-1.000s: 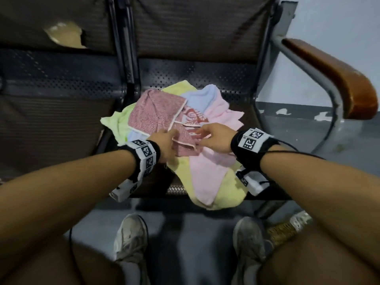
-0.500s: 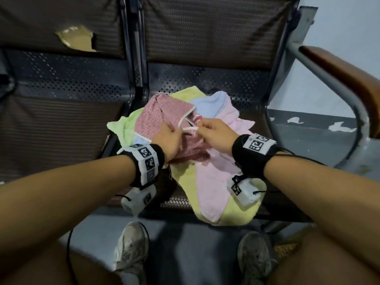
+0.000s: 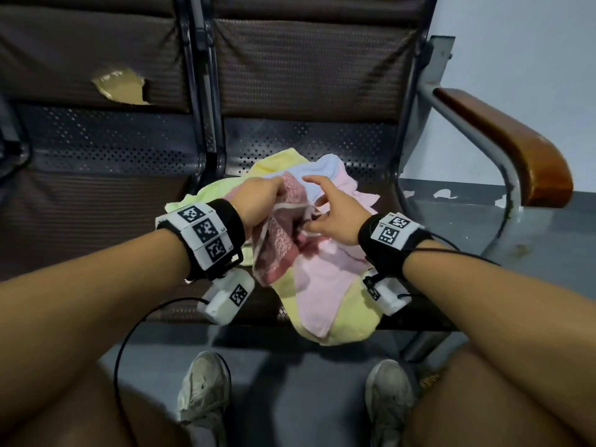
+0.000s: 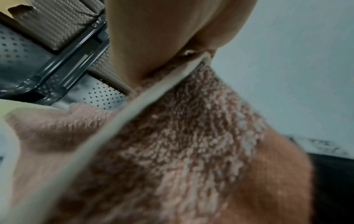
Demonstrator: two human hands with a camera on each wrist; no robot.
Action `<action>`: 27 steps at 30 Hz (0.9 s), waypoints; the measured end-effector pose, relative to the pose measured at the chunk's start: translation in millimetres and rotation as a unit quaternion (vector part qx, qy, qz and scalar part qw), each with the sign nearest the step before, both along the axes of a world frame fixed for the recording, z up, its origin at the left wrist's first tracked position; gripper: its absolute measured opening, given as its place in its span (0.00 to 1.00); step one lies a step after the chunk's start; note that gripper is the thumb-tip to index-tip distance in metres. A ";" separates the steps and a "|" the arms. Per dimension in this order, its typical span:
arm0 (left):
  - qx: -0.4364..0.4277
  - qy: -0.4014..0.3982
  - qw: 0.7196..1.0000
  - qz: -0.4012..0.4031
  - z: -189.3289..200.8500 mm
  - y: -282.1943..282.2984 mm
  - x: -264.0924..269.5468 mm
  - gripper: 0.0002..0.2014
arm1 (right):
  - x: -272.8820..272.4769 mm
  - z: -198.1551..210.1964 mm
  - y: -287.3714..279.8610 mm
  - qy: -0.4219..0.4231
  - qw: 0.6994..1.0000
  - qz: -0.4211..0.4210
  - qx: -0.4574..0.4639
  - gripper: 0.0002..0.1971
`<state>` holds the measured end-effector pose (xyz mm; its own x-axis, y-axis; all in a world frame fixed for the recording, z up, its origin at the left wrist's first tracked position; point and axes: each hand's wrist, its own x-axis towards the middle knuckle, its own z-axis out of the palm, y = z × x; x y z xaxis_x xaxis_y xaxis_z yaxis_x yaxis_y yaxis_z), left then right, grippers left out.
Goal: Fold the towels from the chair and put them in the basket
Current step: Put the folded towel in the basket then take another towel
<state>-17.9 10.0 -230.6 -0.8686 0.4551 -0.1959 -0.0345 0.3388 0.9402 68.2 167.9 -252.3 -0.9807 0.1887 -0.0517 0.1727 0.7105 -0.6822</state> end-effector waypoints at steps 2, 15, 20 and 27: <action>0.013 0.015 0.999 -0.027 18.2 2.8 8.8 0.15 | -4.7 -0.9 -0.2 0.015 0.998 0.005 0.069 0.27; -0.148 0.238 0.952 -0.126 11.9 5.4 37.4 0.35 | -6.9 26.9 -13.7 0.176 0.983 -0.007 0.056 0.05; -0.166 0.339 0.923 -0.070 17.4 14.1 31.1 0.05 | -4.3 25.8 0.5 0.191 0.979 -0.032 -0.058 0.12; 0.058 0.243 0.968 0.008 25.5 7.0 22.8 0.04 | 1.1 2.7 9.2 -0.001 0.994 0.005 -0.108 0.09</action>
